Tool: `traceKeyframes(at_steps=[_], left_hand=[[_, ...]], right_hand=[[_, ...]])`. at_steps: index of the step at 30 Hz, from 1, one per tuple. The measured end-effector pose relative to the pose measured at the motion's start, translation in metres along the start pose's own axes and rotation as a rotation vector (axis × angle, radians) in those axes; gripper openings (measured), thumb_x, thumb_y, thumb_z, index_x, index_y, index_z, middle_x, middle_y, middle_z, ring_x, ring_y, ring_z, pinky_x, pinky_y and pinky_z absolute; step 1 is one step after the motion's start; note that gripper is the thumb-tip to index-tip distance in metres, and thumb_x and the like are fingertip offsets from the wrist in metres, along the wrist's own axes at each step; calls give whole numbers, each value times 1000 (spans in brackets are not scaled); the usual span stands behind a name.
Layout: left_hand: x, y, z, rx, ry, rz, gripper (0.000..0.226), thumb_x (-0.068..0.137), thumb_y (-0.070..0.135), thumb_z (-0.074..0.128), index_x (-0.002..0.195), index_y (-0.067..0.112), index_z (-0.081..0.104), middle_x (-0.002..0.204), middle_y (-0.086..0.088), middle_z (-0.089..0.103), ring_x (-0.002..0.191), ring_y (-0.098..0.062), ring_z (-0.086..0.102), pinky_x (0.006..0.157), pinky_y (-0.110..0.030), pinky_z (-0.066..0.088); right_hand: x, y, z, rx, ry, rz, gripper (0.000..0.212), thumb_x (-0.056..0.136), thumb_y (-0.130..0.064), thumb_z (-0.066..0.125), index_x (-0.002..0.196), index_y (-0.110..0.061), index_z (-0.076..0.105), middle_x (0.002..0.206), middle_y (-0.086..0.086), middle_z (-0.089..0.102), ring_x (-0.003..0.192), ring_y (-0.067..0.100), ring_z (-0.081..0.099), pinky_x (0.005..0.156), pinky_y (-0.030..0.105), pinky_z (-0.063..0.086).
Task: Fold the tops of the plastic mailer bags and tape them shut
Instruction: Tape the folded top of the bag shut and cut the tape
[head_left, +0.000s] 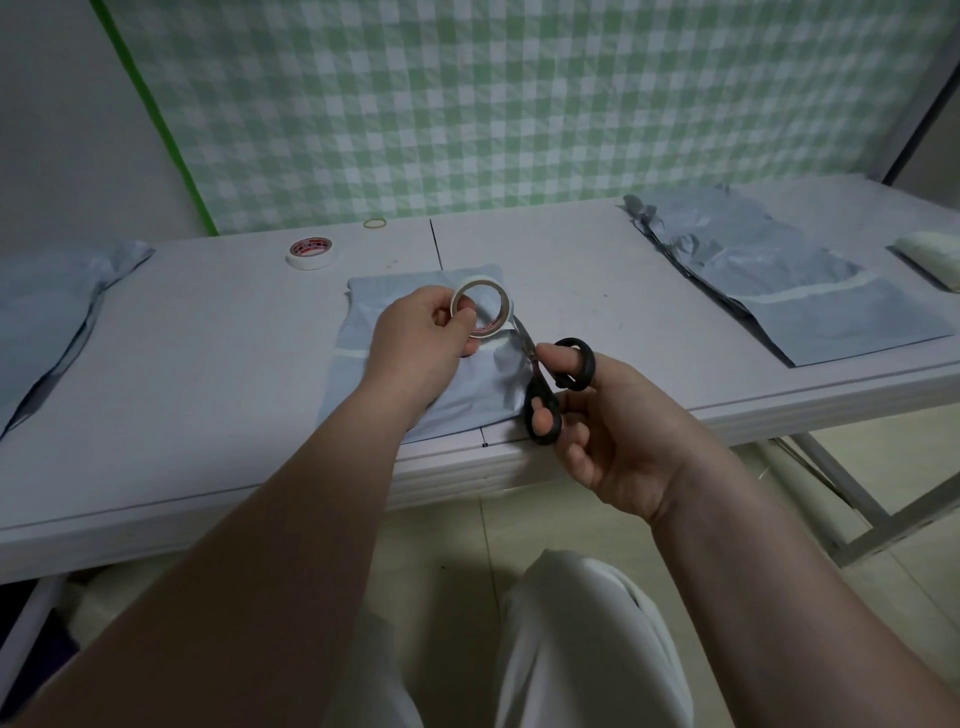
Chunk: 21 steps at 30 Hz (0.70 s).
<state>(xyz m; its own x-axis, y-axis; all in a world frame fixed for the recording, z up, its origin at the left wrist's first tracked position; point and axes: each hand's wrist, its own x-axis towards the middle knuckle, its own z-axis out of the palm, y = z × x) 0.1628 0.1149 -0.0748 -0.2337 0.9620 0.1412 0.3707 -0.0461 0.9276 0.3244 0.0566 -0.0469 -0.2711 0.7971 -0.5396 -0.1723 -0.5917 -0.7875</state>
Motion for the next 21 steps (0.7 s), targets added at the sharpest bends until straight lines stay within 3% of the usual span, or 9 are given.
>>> traceKeyframes(at_steps=[21], left_hand=[[0,0,0,-12,9,-6,17,92,13,56,80,22,63,86,-6,70,68,-9,67,84,-41,56]], right_hand=[[4,1,-3,-21,-11,-14,27,83,-38,64,69,-16,56,54,-1,52,30,2,31,29,11,31]])
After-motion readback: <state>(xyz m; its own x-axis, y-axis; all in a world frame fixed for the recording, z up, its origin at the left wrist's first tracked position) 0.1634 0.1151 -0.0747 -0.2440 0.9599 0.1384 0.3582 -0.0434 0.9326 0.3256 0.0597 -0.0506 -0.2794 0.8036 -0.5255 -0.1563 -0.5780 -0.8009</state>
